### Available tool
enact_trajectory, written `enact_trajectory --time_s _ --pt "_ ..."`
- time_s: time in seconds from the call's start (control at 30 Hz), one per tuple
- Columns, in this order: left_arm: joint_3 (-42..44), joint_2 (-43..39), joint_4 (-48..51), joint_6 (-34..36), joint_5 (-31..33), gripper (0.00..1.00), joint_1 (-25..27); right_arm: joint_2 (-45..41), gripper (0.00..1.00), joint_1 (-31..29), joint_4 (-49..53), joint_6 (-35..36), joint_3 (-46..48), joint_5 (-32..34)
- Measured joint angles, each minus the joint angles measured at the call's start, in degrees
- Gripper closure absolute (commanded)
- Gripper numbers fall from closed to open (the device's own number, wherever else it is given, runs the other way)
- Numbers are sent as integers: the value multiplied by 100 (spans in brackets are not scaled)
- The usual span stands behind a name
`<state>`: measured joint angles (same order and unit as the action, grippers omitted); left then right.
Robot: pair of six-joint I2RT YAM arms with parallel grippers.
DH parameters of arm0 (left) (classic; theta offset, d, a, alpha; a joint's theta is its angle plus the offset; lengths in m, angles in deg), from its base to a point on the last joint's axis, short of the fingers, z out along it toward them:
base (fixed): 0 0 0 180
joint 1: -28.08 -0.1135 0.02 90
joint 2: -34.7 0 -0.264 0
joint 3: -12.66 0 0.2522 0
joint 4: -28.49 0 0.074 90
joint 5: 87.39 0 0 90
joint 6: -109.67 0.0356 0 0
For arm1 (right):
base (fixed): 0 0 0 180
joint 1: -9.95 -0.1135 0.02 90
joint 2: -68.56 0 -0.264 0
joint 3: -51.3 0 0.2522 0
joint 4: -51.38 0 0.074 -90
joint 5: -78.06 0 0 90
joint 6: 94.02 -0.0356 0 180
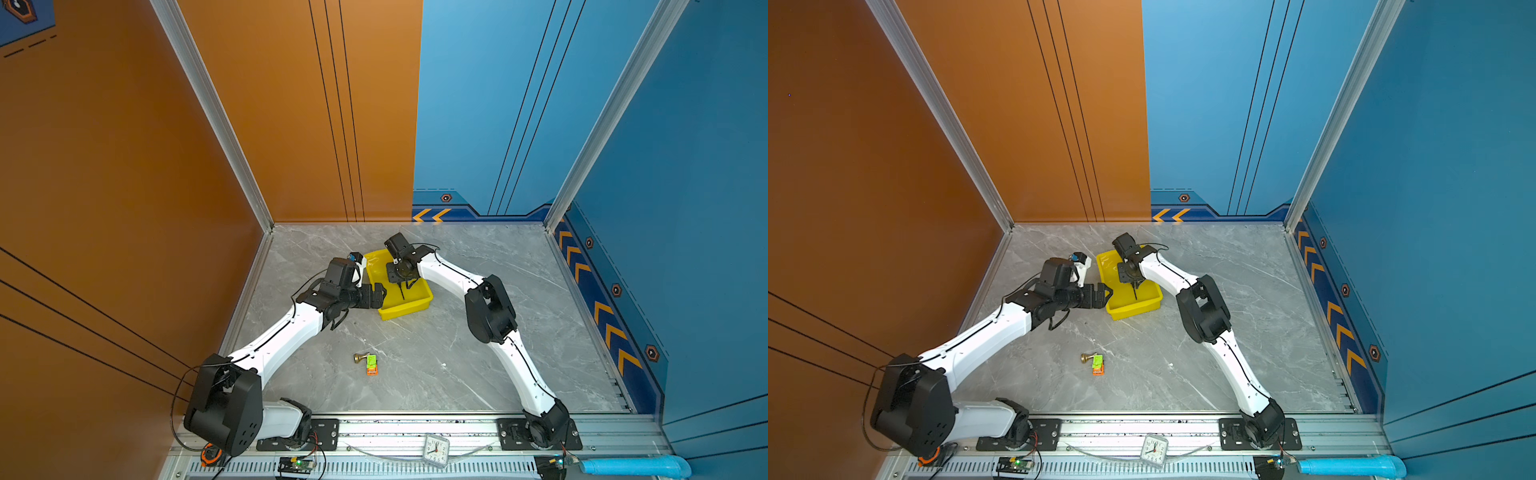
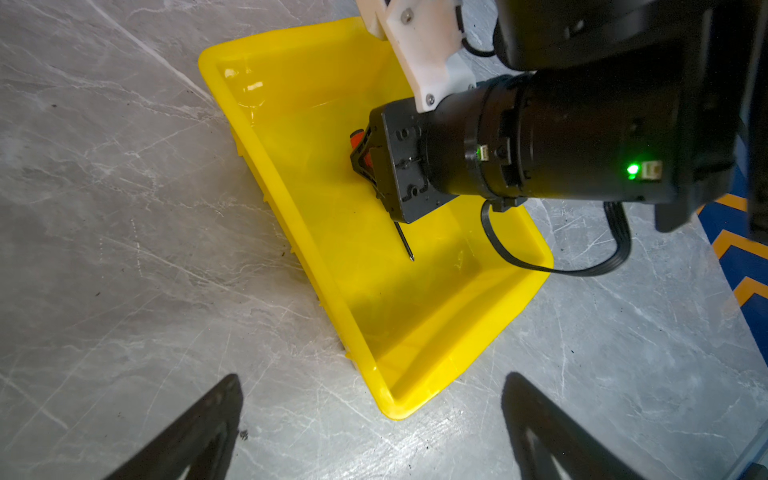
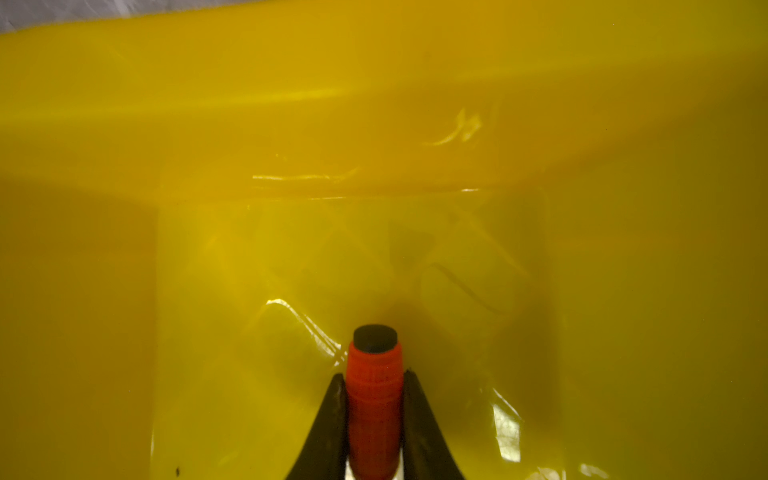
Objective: Put the screwdriver in the bin
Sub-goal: 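Lower the screwdriver into the yellow bin with the right gripper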
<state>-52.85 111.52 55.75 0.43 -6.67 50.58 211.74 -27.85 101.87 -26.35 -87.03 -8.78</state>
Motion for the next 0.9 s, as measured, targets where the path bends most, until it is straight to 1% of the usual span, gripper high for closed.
enact_trajectory --time_s 0.2,0.37,0.67,0.9 --pt "0 0 2 0 -2 2 -4 0 84 -2 0 -15 0 0" --pt "0 -7 2 0 0 2 -7 0 79 -2 0 -13 0 0" --pt "138 -284 4 0 2 2 -7 0 68 -24 20 -17 0 7" --pt "195 -435 33 17 4 2 -11 0 63 -87 20 -39 0 96"
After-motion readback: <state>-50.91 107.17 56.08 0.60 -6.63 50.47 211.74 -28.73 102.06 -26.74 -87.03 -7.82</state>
